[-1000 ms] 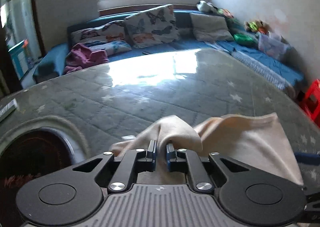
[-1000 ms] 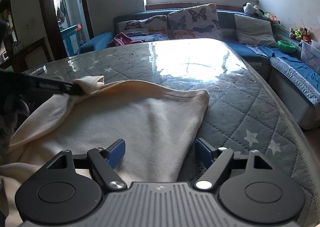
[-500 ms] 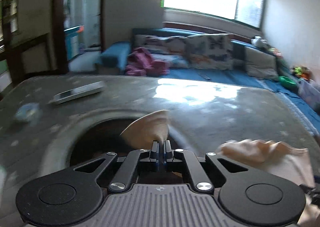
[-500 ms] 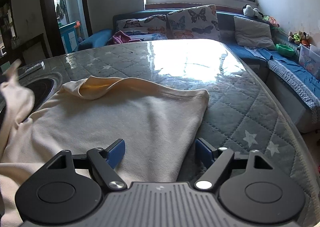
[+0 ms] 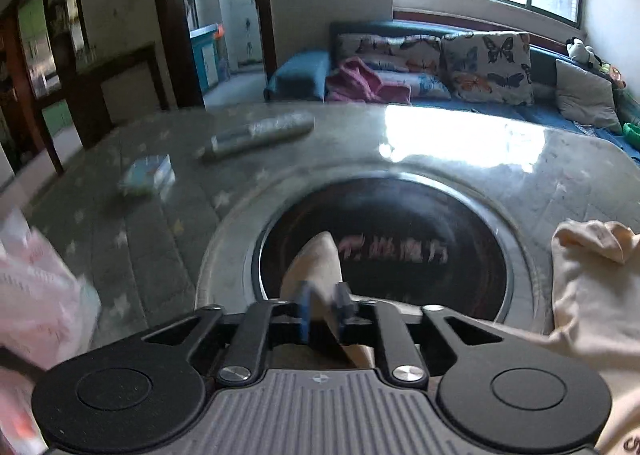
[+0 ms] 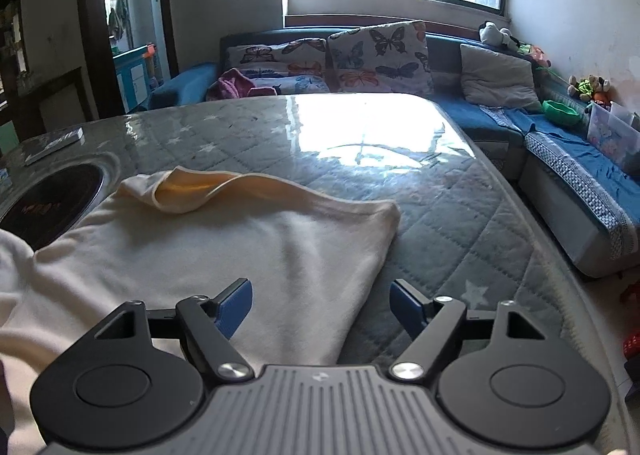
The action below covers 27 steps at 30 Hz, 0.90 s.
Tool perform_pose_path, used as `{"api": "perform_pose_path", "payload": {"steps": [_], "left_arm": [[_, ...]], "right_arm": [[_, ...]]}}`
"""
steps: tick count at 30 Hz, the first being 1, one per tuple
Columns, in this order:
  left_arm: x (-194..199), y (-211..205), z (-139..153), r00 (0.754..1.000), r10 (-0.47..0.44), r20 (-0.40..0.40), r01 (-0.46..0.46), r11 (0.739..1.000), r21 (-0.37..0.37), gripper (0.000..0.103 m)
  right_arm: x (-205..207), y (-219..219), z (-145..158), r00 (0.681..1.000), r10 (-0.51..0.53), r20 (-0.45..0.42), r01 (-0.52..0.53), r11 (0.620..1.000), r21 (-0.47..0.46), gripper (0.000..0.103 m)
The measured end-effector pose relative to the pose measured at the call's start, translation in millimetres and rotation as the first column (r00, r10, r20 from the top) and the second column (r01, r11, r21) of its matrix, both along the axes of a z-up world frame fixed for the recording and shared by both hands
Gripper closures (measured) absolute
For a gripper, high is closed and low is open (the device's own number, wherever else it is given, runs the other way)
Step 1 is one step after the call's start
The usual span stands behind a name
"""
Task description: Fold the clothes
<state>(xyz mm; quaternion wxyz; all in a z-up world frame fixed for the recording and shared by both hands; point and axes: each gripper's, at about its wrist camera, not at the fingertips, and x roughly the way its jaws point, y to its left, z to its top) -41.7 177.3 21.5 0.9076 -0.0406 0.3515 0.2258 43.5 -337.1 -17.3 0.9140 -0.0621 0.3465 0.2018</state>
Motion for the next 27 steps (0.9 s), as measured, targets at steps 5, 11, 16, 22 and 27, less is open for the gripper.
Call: {"api": "perform_pose_path", "payload": {"steps": [5, 11, 16, 22, 27], "left_arm": [[20, -30, 18, 0.989, -0.14, 0.055, 0.141, 0.99, -0.013, 0.08], [70, -80, 7, 0.941, -0.338, 0.032, 0.339, 0.939, -0.063, 0.08], [115, -110, -12, 0.901, -0.434, 0.0, 0.432, 0.897, -0.09, 0.079], [146, -127, -28, 0.865, -0.501, -0.025, 0.497, 0.864, -0.084, 0.054], [158, -133, -39, 0.829, -0.558, -0.034, 0.553, 0.827, -0.106, 0.057]], "right_arm": [[17, -6, 6, 1.0, -0.001, -0.009, 0.001, 1.0, 0.013, 0.033], [40, -7, 3, 0.999, -0.015, -0.042, 0.016, 0.999, 0.027, 0.045], [57, -9, -3, 0.997, -0.039, -0.068, 0.041, 0.999, 0.036, 0.049], [73, -14, -9, 0.993, -0.059, -0.103, 0.064, 0.996, 0.054, 0.057], [82, -12, -10, 0.993, -0.046, -0.104, 0.052, 0.997, 0.055, 0.072]]}}
